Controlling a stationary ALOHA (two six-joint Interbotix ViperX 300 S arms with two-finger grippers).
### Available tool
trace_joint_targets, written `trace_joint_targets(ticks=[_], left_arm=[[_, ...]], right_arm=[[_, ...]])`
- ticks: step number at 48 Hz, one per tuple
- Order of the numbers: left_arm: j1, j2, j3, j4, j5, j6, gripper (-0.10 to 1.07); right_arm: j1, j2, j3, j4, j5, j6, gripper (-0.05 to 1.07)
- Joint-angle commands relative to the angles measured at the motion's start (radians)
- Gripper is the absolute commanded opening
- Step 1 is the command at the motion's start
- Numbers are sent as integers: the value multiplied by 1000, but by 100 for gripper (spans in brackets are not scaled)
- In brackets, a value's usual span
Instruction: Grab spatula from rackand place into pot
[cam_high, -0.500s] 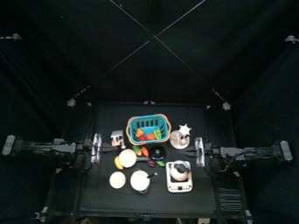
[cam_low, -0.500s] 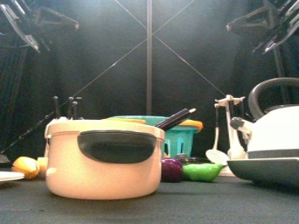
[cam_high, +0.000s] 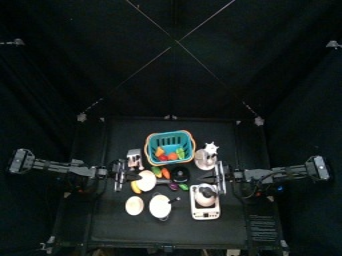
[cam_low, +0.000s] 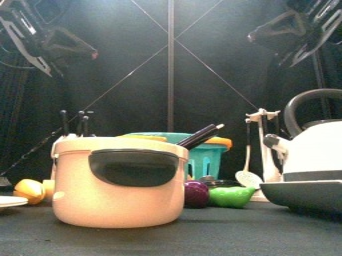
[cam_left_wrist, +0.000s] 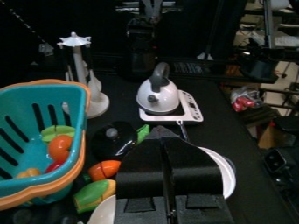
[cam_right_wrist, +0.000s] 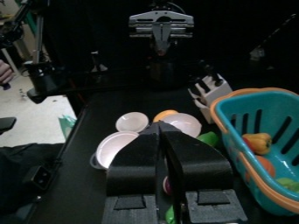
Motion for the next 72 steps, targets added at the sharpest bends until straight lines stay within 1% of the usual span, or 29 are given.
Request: trace_joint_targets(ticks=[1, 6, 10, 14, 20, 29, 32, 37, 43, 53, 55, 56, 63, 68, 72], left_arm=[[-37, 11, -29, -15, -9, 0, 0], [-75, 28, -34, -41, -11, 0, 2], [-94, 52, -41, -60, -11, 0, 7], [-100, 81, -49, -74, -11, 2, 15], [-101, 100, -44, -74, -11, 2, 24], [-101, 104, -37, -77, -11, 2, 35], [-101, 104, -37, -77, -11, 2, 36], [-101, 104, -34, -75, -11, 2, 37], [-101, 103, -28, -75, -11, 2, 37], [-100, 104, -26, -75, -11, 2, 37], [-101, 104, -26, -75, -11, 2, 37], [-101, 104, -25, -77, -11, 2, 37], [-100, 104, -25, -75, -11, 2, 37], [-98, 104, -21, -77, -11, 3, 37], [-98, 104, -18, -75, -11, 3, 37]], right_arm=[[38, 17, -35, -2, 8, 6, 4], [64, 11, -31, -2, 58, 8, 4], [71, 8, -25, 3, 86, 6, 4], [71, 14, -28, 6, 89, 9, 4], [78, 43, -51, 38, 97, 26, 4], [110, 127, -101, 57, 101, 31, 5], [118, 166, -120, 57, 109, 31, 6], [129, 232, -164, 57, 150, 31, 11], [130, 291, -213, 51, 204, 29, 22], [137, 394, -264, 18, 249, 25, 52], [138, 411, -270, 3, 249, 25, 59], [140, 422, -275, -6, 249, 25, 64], [143, 479, -295, -46, 247, 28, 84], [144, 528, -319, -60, 250, 26, 93], [144, 571, -342, -71, 252, 26, 96]])
